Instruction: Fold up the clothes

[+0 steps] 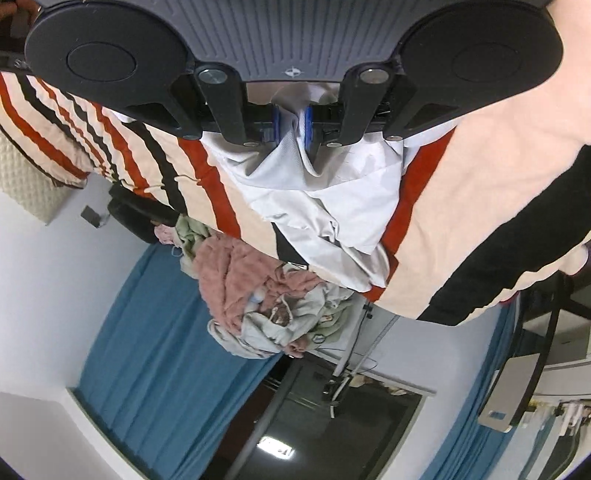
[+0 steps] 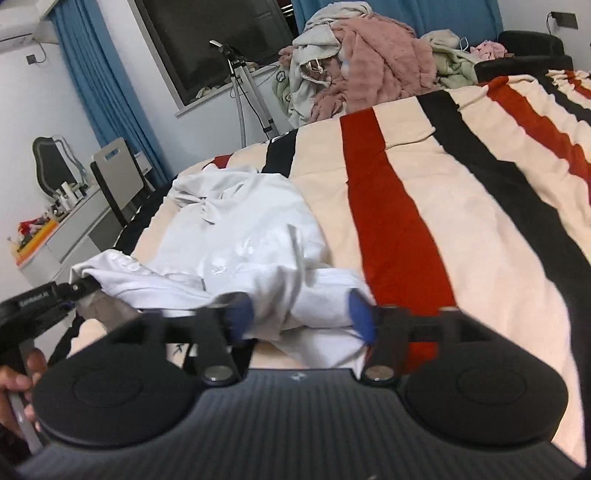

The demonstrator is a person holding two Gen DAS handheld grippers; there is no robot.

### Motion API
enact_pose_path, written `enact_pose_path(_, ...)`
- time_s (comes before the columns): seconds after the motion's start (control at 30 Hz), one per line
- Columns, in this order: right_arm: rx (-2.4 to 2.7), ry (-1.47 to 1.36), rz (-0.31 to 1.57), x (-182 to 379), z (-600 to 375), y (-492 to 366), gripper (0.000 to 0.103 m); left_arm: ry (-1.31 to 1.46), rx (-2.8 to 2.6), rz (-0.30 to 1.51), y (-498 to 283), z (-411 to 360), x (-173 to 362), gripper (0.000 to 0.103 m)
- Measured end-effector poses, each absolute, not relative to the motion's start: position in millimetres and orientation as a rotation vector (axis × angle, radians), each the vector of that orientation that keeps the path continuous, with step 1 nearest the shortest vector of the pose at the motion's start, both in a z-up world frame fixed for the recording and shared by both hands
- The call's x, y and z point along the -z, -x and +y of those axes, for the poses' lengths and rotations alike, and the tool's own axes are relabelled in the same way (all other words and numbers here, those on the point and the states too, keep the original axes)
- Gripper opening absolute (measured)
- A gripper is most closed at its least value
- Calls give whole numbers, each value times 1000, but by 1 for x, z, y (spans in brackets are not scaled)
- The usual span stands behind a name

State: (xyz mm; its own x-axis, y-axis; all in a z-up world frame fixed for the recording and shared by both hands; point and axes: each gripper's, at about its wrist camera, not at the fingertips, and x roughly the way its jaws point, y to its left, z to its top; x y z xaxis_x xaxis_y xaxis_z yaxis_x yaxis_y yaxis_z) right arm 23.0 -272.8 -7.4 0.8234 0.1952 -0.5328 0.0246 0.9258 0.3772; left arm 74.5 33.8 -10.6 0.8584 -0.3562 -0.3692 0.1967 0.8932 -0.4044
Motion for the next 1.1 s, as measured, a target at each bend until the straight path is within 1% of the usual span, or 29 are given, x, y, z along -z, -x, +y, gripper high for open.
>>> enact_pose_path(0.23,-49,-272,489,-4,-271,-19,65,405,282,466,-84,38,16,13)
enact_pose_path(0.33,-22,-276,451,-5,-273,-21,65,419,288,463,-80,36,13,13)
enact_pose_path(0.47,-10,-278,478,0,-274,-34,65,421,288,458,-78,36,12,13)
enact_pose_path(0.6,-42,-96,579,11,-253,-53,64,408,285,455,-76,35,11,13)
enact_pose_path(0.67,-58,9,598,15,-240,-62,63,402,284,453,-75,34,10,14)
enact_pose_path(0.73,-27,48,581,17,-234,-69,63,396,283,452,-74,33,10,14)
enact_pose_path(0.97,48,-118,356,7,-252,-64,63,362,269,444,-60,30,8,15)
enact_pose_path(1.1,82,-89,200,-6,-255,-48,63,342,264,437,-49,28,7,21)
